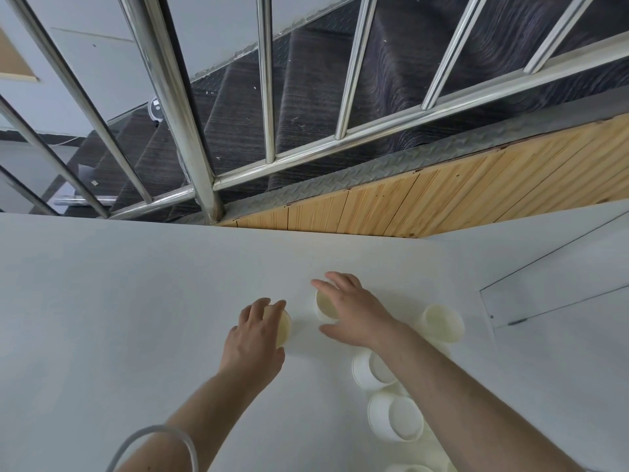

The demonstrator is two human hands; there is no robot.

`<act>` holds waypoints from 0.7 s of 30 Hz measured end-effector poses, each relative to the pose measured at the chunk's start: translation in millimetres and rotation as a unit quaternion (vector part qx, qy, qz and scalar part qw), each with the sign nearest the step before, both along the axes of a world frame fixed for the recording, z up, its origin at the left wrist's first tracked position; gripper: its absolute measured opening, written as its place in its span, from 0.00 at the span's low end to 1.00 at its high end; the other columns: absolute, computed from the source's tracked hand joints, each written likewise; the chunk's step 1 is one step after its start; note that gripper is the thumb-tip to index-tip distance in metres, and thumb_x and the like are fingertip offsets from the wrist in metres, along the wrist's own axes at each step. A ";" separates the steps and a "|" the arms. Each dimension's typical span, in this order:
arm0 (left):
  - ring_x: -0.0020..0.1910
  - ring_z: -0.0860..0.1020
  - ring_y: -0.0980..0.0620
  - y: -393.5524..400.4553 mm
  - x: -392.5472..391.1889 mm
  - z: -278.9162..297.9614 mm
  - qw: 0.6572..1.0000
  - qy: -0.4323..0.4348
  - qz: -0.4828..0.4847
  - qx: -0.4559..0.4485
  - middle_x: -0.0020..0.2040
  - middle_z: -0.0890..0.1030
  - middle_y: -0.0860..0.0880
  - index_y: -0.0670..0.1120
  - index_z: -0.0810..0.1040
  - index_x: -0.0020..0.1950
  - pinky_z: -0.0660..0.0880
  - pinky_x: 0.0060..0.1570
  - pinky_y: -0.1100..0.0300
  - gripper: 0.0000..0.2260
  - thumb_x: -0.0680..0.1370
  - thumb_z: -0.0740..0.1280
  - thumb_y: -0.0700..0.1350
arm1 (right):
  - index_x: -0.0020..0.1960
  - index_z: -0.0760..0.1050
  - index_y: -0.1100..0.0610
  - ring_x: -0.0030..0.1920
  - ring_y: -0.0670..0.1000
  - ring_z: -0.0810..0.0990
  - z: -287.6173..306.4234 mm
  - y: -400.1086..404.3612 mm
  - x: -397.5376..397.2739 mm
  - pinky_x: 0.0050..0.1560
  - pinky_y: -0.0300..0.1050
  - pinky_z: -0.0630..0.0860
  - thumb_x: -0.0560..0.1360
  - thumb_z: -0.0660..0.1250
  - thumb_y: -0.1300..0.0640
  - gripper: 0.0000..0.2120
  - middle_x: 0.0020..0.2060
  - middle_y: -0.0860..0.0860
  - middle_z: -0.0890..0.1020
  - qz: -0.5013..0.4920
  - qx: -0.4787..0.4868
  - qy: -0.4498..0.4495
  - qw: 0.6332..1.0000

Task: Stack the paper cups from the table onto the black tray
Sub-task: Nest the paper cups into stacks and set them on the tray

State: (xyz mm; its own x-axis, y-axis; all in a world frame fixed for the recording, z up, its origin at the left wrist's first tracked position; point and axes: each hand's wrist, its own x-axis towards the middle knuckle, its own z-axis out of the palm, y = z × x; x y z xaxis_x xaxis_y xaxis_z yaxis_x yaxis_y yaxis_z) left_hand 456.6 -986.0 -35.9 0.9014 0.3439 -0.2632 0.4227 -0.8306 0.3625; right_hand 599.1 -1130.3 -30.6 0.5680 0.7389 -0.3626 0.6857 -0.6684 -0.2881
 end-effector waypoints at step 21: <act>0.72 0.61 0.52 75.1 -170.5 57.4 0.993 -0.112 0.019 -0.042 0.74 0.60 0.56 0.55 0.56 0.76 0.72 0.56 0.61 0.30 0.75 0.64 0.49 | 0.73 0.64 0.47 0.70 0.50 0.61 55.2 55.8 -193.6 0.61 0.45 0.72 0.73 0.66 0.58 0.30 0.69 0.45 0.64 -0.119 0.111 -0.062 0.985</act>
State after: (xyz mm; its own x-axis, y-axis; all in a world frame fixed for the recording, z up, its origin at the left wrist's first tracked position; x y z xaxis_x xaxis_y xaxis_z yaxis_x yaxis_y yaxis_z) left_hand 286.1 -910.9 21.5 0.9275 0.3636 -0.0864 0.3535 -0.7785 0.5187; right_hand 405.5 -1074.5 24.7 0.7646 0.6326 -0.1236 0.5560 -0.7443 -0.3700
